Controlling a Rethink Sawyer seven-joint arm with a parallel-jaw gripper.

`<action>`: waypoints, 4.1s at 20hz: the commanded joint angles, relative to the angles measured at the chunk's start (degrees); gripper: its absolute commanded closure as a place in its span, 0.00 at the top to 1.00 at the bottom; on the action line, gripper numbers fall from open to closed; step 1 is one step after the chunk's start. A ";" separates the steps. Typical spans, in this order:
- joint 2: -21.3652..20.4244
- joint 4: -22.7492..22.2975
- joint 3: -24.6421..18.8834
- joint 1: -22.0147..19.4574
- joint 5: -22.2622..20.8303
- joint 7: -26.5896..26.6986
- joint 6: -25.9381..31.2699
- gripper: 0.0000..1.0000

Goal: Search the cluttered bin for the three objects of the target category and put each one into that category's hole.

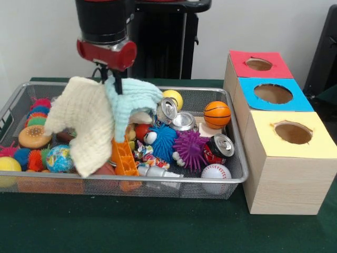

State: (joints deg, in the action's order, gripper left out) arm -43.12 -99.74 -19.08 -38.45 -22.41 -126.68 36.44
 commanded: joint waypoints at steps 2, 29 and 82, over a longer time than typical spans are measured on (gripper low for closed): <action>-8.40 -8.24 -3.08 4.43 6.66 -2.41 5.26 0.00; -14.37 -12.69 2.08 11.21 11.43 -2.50 2.28 1.00; 9.63 12.67 -6.04 -11.34 -19.42 22.23 4.95 1.00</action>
State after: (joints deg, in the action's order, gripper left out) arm -31.84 -95.75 -19.46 -50.51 -38.49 -126.04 33.11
